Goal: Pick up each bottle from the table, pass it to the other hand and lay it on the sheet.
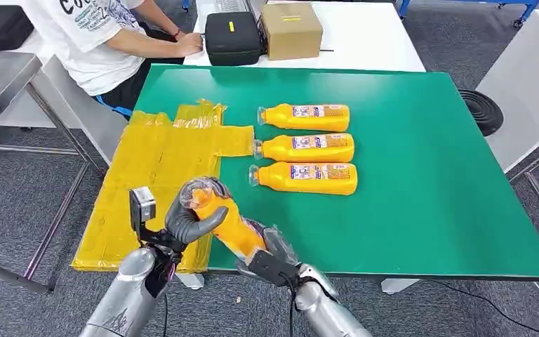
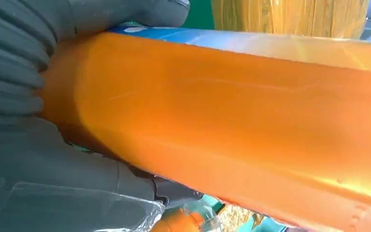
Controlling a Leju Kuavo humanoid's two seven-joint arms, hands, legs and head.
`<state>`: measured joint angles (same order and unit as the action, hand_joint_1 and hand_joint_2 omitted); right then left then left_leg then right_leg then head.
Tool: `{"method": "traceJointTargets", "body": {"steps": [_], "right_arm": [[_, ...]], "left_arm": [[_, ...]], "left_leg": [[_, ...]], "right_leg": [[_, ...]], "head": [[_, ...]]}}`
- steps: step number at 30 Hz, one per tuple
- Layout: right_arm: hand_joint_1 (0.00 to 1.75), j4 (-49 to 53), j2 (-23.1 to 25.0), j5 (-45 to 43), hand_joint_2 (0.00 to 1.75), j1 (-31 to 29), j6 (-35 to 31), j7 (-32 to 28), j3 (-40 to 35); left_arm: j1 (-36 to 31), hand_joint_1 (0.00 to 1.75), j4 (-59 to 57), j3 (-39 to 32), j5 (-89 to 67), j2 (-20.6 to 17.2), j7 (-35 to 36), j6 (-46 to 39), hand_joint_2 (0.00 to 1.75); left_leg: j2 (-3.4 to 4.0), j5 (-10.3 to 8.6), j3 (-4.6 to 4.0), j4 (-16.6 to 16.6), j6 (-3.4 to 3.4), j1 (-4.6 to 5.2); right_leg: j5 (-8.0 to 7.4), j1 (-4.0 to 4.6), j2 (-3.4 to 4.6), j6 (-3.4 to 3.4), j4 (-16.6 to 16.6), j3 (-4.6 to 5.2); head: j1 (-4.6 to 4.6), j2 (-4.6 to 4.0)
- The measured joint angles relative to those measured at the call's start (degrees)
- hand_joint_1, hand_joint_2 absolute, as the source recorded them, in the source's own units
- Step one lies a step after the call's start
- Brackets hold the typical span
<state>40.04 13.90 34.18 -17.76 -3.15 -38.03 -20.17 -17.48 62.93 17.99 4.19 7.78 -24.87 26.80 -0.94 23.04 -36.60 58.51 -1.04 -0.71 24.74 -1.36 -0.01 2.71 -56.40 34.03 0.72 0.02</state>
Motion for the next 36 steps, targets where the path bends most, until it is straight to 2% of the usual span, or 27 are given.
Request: {"method": "traceJointTargets", "body": {"steps": [4, 5, 6, 8, 9, 17, 28, 32, 36], "right_arm": [[1.75, 1.8, 0.0, -0.7, 1.75, 0.9, -1.4, 0.2, 0.4], [1.01, 2.4, -0.1, -0.6, 1.75, 1.2, -1.8, 0.3, 0.6], [0.0, 3.1, -0.2, -0.4, 1.75, 1.6, -2.4, 0.5, 0.8], [0.0, 4.3, -0.2, -0.2, 1.75, 2.1, -3.2, 0.9, 1.0], [0.0, 5.2, -0.2, 0.1, 0.0, 2.4, -3.8, 1.0, 1.0], [0.0, 13.7, 0.1, 0.5, 0.0, 5.1, -10.1, 0.8, 0.9], [0.0, 18.7, 0.2, -0.7, 0.0, 6.0, -10.3, 0.3, 1.0], [0.0, 19.7, 0.1, -1.2, 0.0, 6.7, -9.3, 0.1, 1.0], [0.0, 20.7, 0.0, -1.4, 0.0, 7.5, -8.7, 0.1, 1.0]], "left_arm": [[0.1, 1.75, 0.8, 0.3, -1.7, -0.2, 0.2, -0.1, 1.75], [0.1, 1.75, 0.9, 0.4, -1.9, -0.2, 0.3, -0.1, 1.75], [0.2, 1.75, 1.2, 0.5, -2.1, -0.3, 0.4, -0.1, 1.75], [0.3, 1.75, 1.6, 0.5, -2.3, -0.3, 0.6, -0.1, 1.75], [0.4, 1.75, 1.8, 0.7, -2.5, -0.3, 0.9, -0.2, 1.75], [1.1, 1.75, 3.9, 0.7, -1.0, -0.3, 2.7, -0.9, 1.75], [2.2, 1.75, 6.8, -0.6, 2.1, -0.6, 2.6, -1.5, 1.75], [2.2, 1.75, 9.2, -2.5, 1.7, -0.8, 1.7, -6.3, 1.75], [1.8, 1.75, 12.2, -4.6, 1.5, -1.1, 2.1, -7.3, 1.75]], "left_leg": [[-0.01, -0.04, -0.02, 0.0, -0.04, 0.0], [-0.01, -0.05, -0.03, 0.0, -0.04, 0.0], [-0.01, -0.05, -0.04, 0.0, -0.04, 0.0], [0.0, -0.05, -0.08, 0.0, -0.04, 0.0], [0.0, -0.05, -0.09, 0.0, -0.03, 0.0], [0.0, -0.04, -0.19, 0.0, -0.03, 0.0], [0.02, -0.04, -0.2, 0.0, -0.03, 0.0], [0.03, -0.04, -0.2, 0.0, -0.03, -0.01], [0.03, -0.04, -0.21, 0.0, -0.03, -0.01]], "right_leg": [[-0.01, 0.0, 0.0, 0.0, 0.0, 0.01], [-0.01, 0.0, 0.0, 0.0, 0.0, 0.01], [-0.01, 0.0, 0.0, 0.01, 0.0, 0.03], [-0.02, 0.0, 0.0, 0.01, 0.0, 0.06], [-0.02, 0.0, 0.0, 0.01, 0.0, 0.07], [-0.01, 0.01, -0.01, 0.01, 0.0, 0.18], [-0.01, 0.0, 0.0, 0.01, 0.0, 0.23], [-0.01, 0.01, 0.01, 0.01, 0.0, 0.25], [-0.01, 0.01, 0.01, 0.0, 0.0, 0.26]], "head": [[0.0, 0.0], [0.0, 0.0], [0.0, 0.0], [0.0, 0.0], [0.0, 0.0], [0.02, 0.0], [0.02, 0.0], [0.02, 0.0], [0.0, 0.0]]}}
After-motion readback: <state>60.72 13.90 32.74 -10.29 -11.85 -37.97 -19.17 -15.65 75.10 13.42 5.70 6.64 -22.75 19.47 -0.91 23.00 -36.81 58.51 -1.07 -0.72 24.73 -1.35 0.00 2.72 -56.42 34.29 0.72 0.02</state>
